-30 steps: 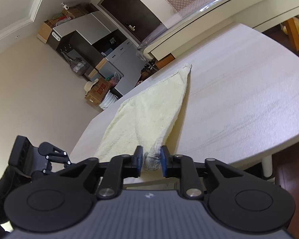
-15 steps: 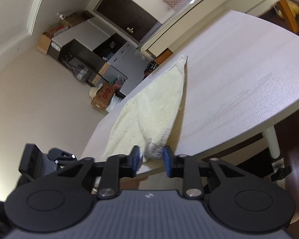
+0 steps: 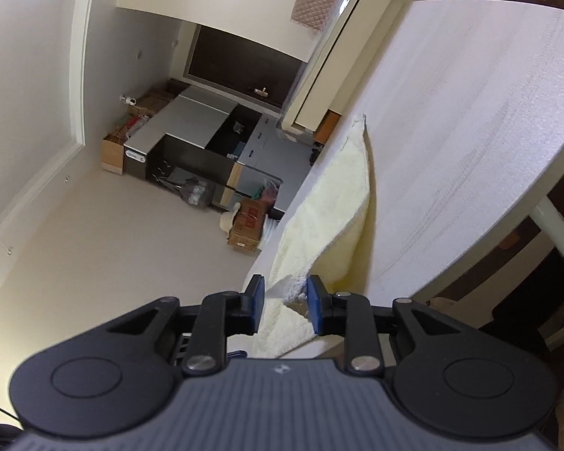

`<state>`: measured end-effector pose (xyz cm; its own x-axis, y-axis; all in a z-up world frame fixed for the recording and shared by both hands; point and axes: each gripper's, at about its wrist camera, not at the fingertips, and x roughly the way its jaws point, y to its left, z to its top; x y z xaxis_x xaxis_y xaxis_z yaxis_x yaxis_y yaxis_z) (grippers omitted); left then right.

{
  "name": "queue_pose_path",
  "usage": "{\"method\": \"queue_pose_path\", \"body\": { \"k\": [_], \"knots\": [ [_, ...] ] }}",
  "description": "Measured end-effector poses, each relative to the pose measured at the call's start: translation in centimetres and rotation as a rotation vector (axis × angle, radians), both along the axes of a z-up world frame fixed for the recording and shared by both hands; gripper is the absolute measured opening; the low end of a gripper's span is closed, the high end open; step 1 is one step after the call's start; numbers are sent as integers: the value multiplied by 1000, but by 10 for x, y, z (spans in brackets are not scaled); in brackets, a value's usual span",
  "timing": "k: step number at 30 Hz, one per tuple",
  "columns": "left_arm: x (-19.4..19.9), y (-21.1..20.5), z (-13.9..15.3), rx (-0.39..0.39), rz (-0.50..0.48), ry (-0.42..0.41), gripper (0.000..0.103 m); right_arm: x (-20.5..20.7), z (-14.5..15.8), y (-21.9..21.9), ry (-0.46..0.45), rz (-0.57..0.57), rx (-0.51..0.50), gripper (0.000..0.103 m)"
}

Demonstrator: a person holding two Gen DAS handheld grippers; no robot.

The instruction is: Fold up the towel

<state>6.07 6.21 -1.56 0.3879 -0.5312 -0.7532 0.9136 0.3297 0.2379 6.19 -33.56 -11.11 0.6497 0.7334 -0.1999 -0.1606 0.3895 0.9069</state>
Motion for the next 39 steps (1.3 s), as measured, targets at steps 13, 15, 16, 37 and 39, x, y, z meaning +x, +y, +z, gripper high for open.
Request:
{"method": "queue_pose_path", "body": {
  "k": [13, 15, 16, 37, 39],
  "knots": [
    [10, -4, -1, -48, 31, -49, 12, -1, -3, 3, 23, -64, -64, 9],
    [13, -5, -2, -45, 47, -60, 13, 1, 1, 4, 19, -75, -73, 9],
    [14, -3, -2, -54, 53, -58, 14, 2, 3, 5, 17, -71, -73, 9],
    [32, 23, 15, -192, 74, 3, 29, -2, 34, 13, 6, -45, -132, 9],
    [34, 20, 10, -165, 89, -11, 29, -4, 34, 12, 10, -47, -129, 9]
  ]
}}
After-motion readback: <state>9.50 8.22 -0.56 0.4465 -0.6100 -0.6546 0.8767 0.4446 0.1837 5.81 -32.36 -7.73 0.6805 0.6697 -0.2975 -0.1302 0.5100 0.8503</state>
